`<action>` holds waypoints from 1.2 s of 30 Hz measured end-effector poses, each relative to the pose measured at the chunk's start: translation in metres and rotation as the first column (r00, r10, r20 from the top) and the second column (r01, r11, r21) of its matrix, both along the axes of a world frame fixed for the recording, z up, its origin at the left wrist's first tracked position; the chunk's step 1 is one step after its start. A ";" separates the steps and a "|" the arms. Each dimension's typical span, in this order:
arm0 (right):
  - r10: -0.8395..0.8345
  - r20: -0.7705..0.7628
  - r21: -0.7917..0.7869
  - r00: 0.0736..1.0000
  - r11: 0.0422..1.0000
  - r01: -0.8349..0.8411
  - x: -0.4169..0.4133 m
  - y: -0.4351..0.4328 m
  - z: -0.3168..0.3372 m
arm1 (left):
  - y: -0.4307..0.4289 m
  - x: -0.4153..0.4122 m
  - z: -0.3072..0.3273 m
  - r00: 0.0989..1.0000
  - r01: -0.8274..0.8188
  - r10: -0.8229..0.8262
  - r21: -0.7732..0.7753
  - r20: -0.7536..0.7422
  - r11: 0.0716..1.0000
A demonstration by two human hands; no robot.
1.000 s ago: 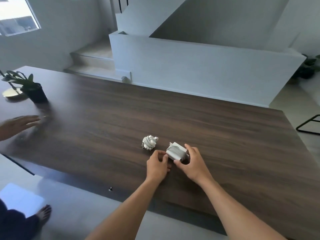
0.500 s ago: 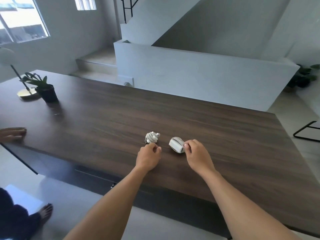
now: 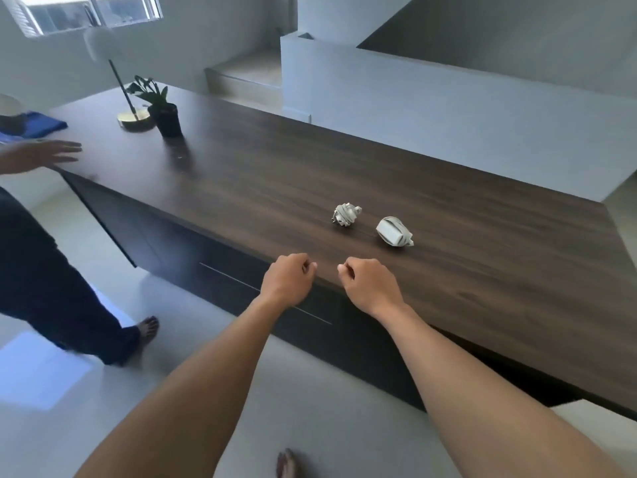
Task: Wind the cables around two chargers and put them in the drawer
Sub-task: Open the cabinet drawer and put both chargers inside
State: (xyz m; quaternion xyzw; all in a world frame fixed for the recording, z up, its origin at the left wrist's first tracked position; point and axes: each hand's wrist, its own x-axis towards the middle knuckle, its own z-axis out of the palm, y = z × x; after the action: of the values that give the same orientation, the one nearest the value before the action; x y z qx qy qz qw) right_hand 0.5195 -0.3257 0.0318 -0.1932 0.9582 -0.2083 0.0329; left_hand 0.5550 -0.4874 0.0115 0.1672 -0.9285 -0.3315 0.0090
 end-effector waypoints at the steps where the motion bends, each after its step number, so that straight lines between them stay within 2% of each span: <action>1: 0.027 0.011 0.013 1.000 1.000 -0.027 0.007 -0.007 -0.001 | -0.006 0.009 -0.003 1.000 -0.004 0.004 -0.004 0.002 1.000; 9: 0.147 0.116 0.073 0.982 0.985 -0.156 0.041 -0.058 -0.032 | -0.060 0.069 -0.054 0.980 -0.195 0.194 0.026 0.040 0.981; 17: 0.209 0.372 0.155 0.905 0.947 -0.282 0.039 -0.119 -0.092 | -0.145 0.091 -0.125 0.938 -0.332 0.328 0.019 0.116 0.943; 20: 0.236 0.450 0.175 0.861 0.922 -0.345 0.027 -0.150 -0.129 | -0.179 0.087 -0.168 0.931 -0.342 0.333 0.045 0.150 0.939; 25: 0.238 0.481 0.197 0.844 0.908 -0.369 -0.001 -0.191 -0.202 | -0.215 0.077 -0.259 0.907 -0.376 0.337 0.123 0.255 0.919; 29: 0.225 0.493 0.285 0.841 0.871 -0.400 -0.027 -0.212 -0.267 | -0.215 0.069 -0.343 0.880 -0.409 0.329 0.196 0.343 0.891; 32: 0.218 0.490 0.331 0.844 0.849 -0.411 -0.047 -0.222 -0.310 | -0.208 0.050 -0.396 0.872 -0.435 0.326 0.274 0.365 0.858; 36: 0.278 0.464 0.416 0.841 0.770 -0.484 -0.079 -0.235 -0.364 | -0.203 0.011 -0.449 0.877 -0.462 0.353 0.371 0.326 0.805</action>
State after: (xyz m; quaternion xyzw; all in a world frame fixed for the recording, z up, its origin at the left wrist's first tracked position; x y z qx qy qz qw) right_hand 0.4404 -0.5605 -0.3325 -0.3272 0.8924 0.0356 0.3088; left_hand 0.5664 -0.6902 -0.4373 0.4008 -0.7653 -0.4987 -0.0699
